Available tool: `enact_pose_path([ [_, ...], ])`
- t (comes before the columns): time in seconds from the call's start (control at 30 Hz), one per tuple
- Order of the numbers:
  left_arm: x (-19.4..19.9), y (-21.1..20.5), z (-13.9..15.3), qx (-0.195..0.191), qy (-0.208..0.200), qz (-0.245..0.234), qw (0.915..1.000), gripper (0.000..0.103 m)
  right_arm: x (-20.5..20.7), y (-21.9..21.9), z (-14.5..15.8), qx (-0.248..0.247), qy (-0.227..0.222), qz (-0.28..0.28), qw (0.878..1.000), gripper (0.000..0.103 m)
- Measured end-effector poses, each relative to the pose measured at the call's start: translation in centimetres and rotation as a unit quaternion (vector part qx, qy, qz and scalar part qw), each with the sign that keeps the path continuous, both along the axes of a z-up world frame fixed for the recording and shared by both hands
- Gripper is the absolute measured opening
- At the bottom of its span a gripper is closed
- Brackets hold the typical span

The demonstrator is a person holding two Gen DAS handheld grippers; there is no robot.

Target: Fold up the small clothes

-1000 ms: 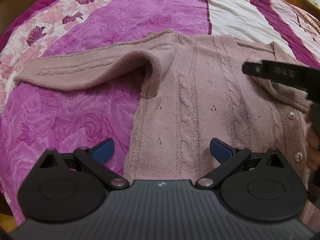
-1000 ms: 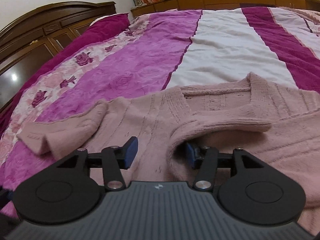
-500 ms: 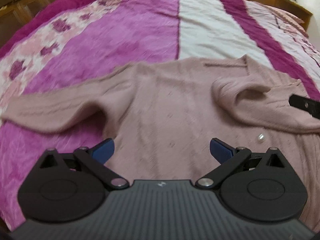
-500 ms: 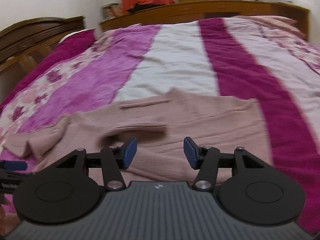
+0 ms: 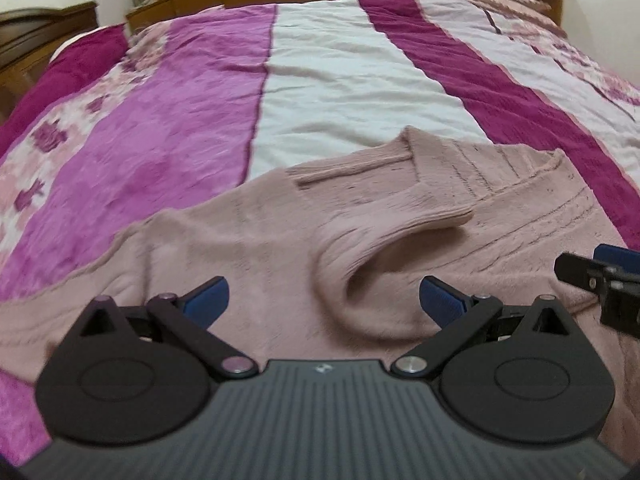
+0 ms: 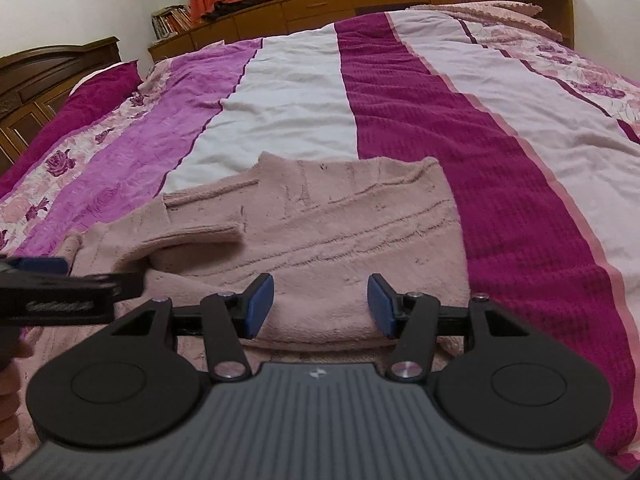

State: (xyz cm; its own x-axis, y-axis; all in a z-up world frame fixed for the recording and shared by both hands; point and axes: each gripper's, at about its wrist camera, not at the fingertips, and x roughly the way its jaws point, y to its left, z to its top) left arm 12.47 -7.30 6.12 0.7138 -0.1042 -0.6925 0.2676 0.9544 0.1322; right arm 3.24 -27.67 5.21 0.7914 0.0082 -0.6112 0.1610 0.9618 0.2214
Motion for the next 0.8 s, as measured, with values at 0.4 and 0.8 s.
enact_pose_path([
  [0.4, 2.8, -5.4, -1.9, 0.046, -0.027, -0.064, 0.9965, 0.073, 0.1, -0.2, -2.2, 0.016, 0.002, 0.002, 1.0, 0.063],
  [0.8, 3.2, -1.8, 0.7, -0.046, -0.046, -0.006, 0.9979, 0.01, 0.2, -0.4, -2.5, 0.022, -0.003, 0.003, 1.0, 0.064],
])
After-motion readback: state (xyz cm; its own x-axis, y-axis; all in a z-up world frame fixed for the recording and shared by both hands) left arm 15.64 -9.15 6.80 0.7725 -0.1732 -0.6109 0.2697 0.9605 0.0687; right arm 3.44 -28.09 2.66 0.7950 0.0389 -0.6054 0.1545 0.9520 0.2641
